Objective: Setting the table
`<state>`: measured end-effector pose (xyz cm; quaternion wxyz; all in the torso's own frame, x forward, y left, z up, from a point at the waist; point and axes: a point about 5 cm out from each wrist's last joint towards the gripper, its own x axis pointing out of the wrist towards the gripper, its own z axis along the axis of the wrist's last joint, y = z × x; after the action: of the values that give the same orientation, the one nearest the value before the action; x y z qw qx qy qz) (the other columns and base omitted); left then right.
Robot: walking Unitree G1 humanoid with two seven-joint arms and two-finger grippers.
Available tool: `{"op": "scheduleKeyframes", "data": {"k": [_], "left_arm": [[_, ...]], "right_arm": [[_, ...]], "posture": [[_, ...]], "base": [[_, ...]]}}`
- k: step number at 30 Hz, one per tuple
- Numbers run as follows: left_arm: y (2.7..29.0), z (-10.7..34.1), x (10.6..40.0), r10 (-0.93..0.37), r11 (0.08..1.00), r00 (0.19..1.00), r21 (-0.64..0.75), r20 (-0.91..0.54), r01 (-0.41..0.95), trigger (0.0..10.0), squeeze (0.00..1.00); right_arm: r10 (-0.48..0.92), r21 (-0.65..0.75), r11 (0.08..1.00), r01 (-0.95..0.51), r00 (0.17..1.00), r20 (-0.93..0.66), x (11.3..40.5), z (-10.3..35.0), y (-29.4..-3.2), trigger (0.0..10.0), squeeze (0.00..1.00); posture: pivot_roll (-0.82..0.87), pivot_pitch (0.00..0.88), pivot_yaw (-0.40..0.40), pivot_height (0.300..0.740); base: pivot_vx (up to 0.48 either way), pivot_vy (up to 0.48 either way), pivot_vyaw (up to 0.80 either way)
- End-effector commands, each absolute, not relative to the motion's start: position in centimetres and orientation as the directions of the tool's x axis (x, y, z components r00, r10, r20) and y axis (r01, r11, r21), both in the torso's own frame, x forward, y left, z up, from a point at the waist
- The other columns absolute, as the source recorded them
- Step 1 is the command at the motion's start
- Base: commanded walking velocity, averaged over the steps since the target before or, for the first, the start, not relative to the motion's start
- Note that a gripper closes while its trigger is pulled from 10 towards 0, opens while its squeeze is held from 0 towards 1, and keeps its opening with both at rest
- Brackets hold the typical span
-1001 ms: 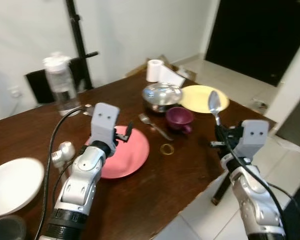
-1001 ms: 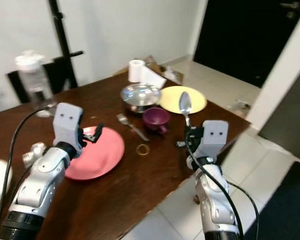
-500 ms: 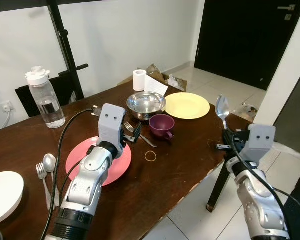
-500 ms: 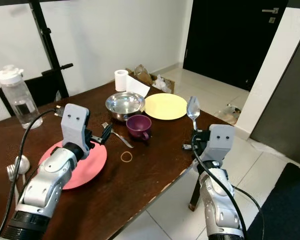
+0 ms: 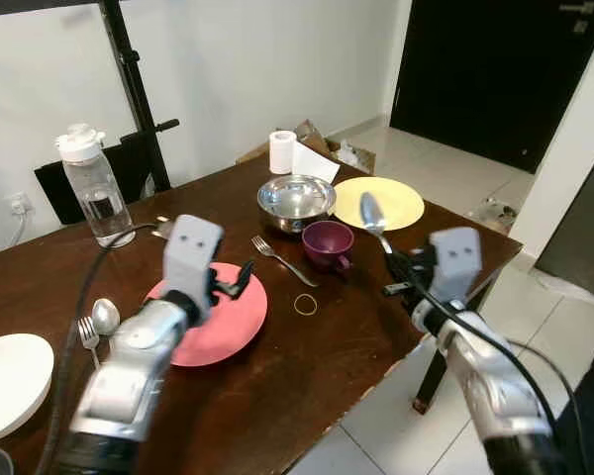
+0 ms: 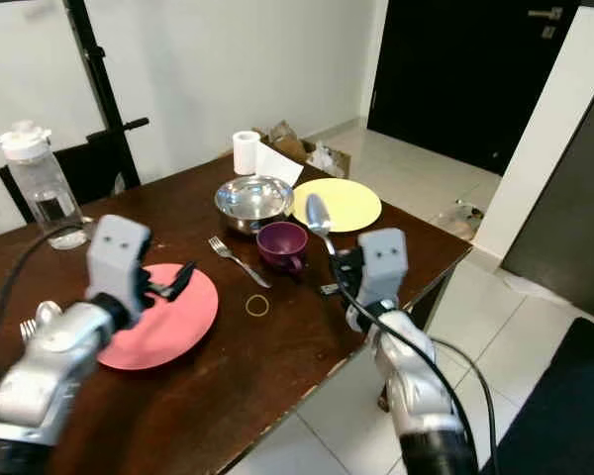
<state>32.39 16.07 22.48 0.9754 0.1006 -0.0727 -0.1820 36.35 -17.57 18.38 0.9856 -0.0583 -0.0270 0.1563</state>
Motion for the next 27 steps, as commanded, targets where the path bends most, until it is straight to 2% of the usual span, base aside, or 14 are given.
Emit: {"op": "scheduleKeyframes", "data": {"k": [1, 6, 14, 21, 24, 27], "left_arm": [[16.2, 22.7, 31.8, -0.421, 0.892, 0.902, 0.223, 0.092, 0.393, 10.0, 0.0], [15.9, 23.8, 30.5, -0.509, 0.844, 0.856, 0.247, 0.092, 0.476, 10.0, 0.0], [15.8, 24.9, 29.0, -0.565, 0.81, 0.821, 0.25, 0.083, 0.531, 10.0, 0.0], [16.6, 25.4, 28.7, -0.562, 0.806, 0.824, 0.27, 0.069, 0.527, 10.0, 0.0], [17.2, 25.7, 28.4, -0.538, 0.819, 0.84, 0.276, 0.066, 0.503, 10.0, 0.0], [17.2, 25.6, 28.2, -0.536, 0.82, 0.842, 0.275, 0.061, 0.502, 10.0, 0.0]], "right_arm": [[0.363, -0.162, 0.918, -0.361, 0.932, -0.016, 36.9, 17.8, -16.9, 10.0, 0.0], [0.418, -0.197, 0.885, -0.423, 0.906, -0.066, 38.3, 18.4, -15.8, 10.0, 0.0], [0.455, -0.24, 0.853, -0.462, 0.886, -0.088, 39.6, 19.3, -14.7, 10.0, 0.0], [0.522, -0.249, 0.811, -0.529, 0.847, -0.101, 40.0, 19.6, -13.3, 10.0, 0.0], [0.582, -0.261, 0.769, -0.584, 0.808, -0.093, 40.1, 20.1, -11.6, 10.0, 0.0], [0.604, -0.284, 0.749, -0.598, 0.793, -0.076, 40.1, 20.6, -11.0, 10.0, 0.0]], "posture": [[0.02, 0.141, 0.111, 0.74], [0.03, 0.183, 0.115, 0.74], [0.05, 0.22, 0.116, 0.74], [0.07, 0.224, 0.106, 0.74], [0.08, 0.217, 0.093, 0.74], [0.09, 0.215, 0.09, 0.74]], "base": [[0.0, 0.0, 0.0], [0.0, 0.0, 0.0], [0.0, 0.0, 0.0], [0.0, 0.0, 0.0], [0.0, 0.0, 0.0], [0.0, 0.0, 0.0]]}}
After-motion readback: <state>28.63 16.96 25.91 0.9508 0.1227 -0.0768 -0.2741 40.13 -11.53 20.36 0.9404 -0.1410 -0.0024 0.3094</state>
